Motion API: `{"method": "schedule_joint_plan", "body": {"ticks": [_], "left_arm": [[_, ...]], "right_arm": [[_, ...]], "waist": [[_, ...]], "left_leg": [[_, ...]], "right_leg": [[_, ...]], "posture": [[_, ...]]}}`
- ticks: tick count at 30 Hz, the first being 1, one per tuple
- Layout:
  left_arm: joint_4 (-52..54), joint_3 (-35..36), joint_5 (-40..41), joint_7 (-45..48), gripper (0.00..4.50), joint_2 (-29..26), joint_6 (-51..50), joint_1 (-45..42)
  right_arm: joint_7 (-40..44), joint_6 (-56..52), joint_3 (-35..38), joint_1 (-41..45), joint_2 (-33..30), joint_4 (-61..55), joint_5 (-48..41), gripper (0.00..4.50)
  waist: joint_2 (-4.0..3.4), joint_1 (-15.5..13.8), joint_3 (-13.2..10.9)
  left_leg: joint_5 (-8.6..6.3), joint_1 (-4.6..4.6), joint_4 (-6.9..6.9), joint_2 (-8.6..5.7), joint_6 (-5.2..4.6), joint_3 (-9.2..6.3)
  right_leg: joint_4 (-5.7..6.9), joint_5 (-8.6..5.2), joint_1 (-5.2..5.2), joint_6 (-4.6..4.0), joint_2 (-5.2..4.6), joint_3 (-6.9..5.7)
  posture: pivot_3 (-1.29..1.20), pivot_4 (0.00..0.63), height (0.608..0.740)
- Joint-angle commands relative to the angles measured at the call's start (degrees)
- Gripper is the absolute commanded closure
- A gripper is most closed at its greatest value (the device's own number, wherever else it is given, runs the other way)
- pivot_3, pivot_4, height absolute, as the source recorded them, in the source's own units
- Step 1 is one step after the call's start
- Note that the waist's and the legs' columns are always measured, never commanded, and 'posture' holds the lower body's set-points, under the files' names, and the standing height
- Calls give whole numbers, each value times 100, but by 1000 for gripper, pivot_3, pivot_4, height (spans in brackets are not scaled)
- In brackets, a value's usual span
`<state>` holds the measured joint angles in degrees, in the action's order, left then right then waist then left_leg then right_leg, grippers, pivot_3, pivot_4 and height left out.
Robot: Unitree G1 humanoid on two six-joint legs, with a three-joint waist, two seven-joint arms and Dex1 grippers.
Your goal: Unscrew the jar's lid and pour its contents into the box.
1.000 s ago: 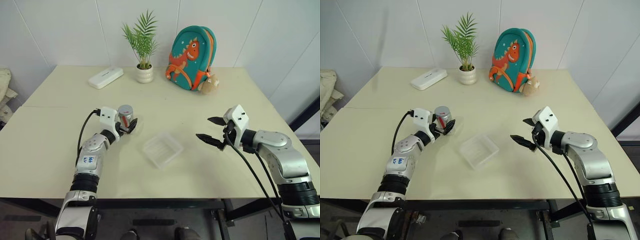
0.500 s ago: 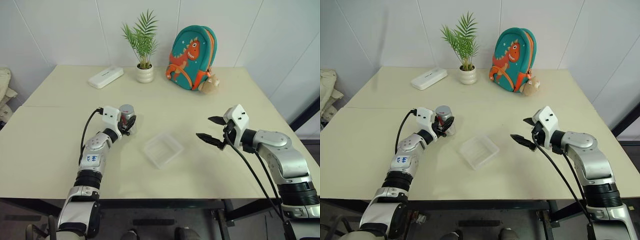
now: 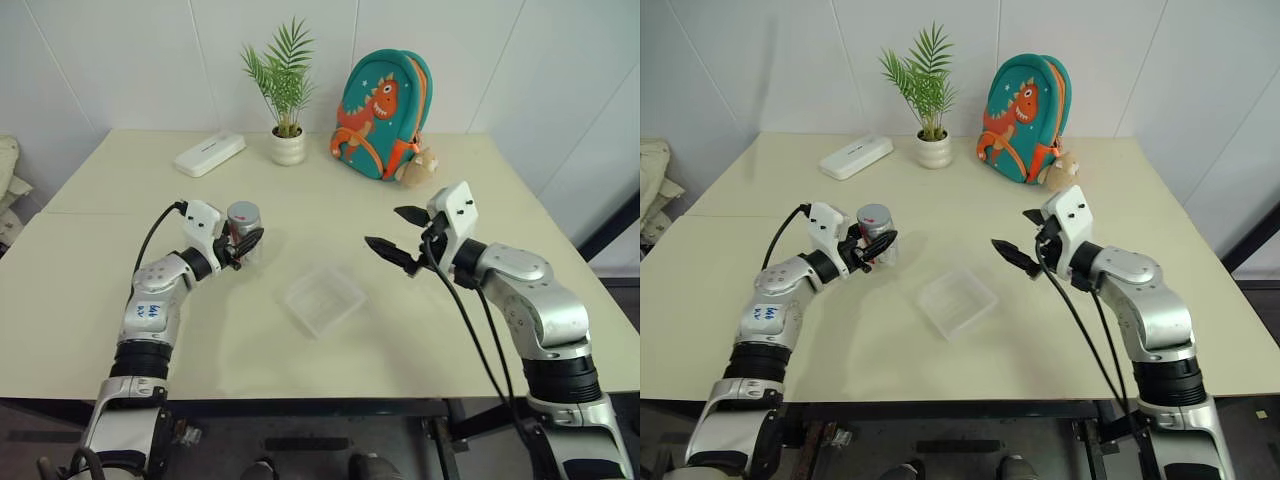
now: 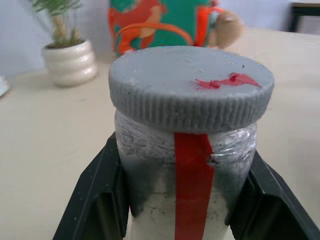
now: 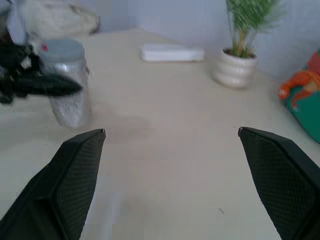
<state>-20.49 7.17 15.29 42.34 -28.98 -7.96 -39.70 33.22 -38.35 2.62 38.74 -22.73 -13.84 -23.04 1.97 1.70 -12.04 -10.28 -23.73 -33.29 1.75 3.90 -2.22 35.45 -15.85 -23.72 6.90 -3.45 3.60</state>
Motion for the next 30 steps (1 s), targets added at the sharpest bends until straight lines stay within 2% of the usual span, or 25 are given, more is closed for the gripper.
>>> {"method": "schedule_joint_plan", "body": {"ticks": [1,6,11,24,30], "left_arm": [[612,-28,463,704,2494,-174,-320,-65],[710,-204,650,1410,2494,-286,-612,-237],[574,-408,677,1875,2494,-192,-570,-514],[556,-531,698,2258,2494,-11,-567,-738],[650,-517,738,2286,2494,18,-593,-740]], "right_arm": [[-590,-486,41,241,387,-737,-330,0],[-1202,-943,-143,477,1039,-1112,-473,0],[-1426,-985,-563,440,1499,-1196,-436,0],[-1133,-743,-1176,570,1393,-842,-156,0],[-1067,-704,-1241,658,1475,-636,-121,0]], "waist": [[-1,-15,0],[-1,-8,0],[-1,6,0],[-1,14,0],[-1,8,0]], "left_leg": [[0,-2,2,0,0,-2],[-3,-21,-4,-1,-5,-13],[-3,-27,-6,0,-5,-15],[-3,-39,-8,0,-6,-15],[-2,-40,-11,0,-6,-15]], "right_leg": [[0,-1,0,-2,0,-2],[-3,-2,-8,-3,-3,-13],[4,-3,-18,-6,-1,-14],[10,-3,-31,-6,1,-13],[10,-3,-31,-6,1,-14]], "posture": [[0,150,740],[0,150,740],[0,150,740],[0,150,740],[0,150,740]]}}
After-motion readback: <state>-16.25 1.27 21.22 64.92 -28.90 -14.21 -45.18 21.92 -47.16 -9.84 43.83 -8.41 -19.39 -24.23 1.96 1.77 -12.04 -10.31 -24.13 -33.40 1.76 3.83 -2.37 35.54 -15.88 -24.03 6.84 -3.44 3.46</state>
